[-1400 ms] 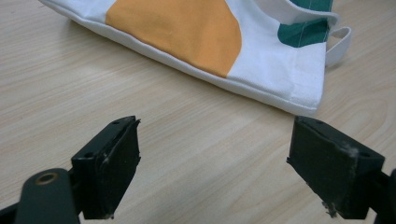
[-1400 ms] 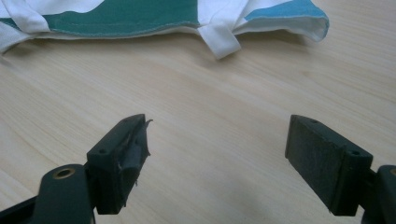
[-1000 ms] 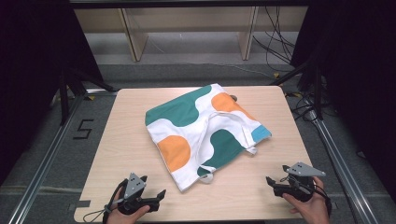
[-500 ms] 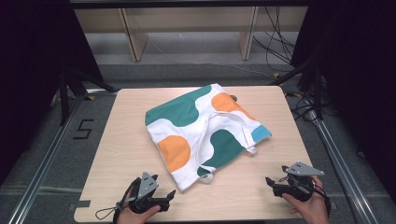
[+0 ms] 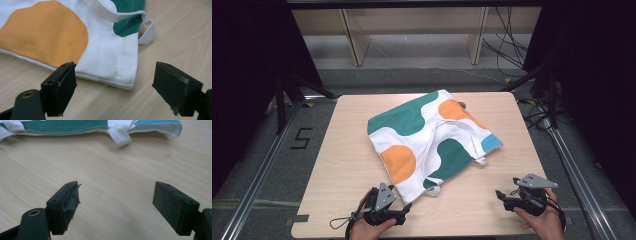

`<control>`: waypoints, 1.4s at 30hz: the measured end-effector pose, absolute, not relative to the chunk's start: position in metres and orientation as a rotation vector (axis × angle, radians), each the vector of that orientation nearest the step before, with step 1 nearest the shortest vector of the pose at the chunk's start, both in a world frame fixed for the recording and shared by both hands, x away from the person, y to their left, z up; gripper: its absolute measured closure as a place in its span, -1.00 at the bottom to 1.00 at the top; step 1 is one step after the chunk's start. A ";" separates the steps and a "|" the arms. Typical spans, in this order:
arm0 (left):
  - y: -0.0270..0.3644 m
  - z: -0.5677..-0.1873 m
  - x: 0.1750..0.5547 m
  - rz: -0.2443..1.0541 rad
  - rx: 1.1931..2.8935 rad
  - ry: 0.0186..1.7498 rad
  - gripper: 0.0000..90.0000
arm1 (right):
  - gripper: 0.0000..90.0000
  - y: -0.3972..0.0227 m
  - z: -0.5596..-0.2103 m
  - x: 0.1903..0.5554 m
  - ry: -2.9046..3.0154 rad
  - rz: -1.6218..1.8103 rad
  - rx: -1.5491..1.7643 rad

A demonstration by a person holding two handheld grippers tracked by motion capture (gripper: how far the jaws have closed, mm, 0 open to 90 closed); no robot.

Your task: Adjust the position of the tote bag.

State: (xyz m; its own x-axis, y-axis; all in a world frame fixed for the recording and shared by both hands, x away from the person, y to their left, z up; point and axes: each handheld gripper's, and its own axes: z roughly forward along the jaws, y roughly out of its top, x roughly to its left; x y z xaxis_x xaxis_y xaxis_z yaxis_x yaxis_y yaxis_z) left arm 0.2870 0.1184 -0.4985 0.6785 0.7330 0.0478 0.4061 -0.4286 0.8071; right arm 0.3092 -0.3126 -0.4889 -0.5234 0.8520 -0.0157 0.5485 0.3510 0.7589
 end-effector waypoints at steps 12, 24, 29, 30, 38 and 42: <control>0.093 -0.497 0.298 0.608 2.203 0.722 -0.36 | -0.51 -0.311 -0.489 0.310 2.242 1.014 1.218; 0.079 -0.507 0.313 0.605 2.240 0.695 0.03 | -0.49 -0.311 -0.490 0.310 2.242 1.004 1.196; 0.083 -0.505 0.317 0.562 2.204 0.704 0.26 | -0.49 -0.310 -0.490 0.310 2.244 1.016 1.211; 0.082 -0.505 0.316 0.557 2.192 0.715 0.28 | -0.49 -0.310 -0.489 0.310 2.241 1.011 1.214; 0.081 -0.507 0.314 0.613 2.237 0.667 0.42 | -0.49 -0.311 -0.490 0.310 2.232 0.994 1.155; 0.080 -0.507 0.311 0.650 2.246 0.685 0.40 | -0.49 -0.310 -0.490 0.310 2.247 1.007 1.186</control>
State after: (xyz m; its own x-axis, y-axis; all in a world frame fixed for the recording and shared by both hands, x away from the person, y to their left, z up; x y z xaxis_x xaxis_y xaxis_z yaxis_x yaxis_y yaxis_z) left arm 0.3107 0.0797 -0.5068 0.7357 0.6291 0.2510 0.2834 -0.6225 0.7295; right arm 0.3095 -0.3102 -0.4896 -0.5563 0.8308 -0.0204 0.5378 0.3786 0.7533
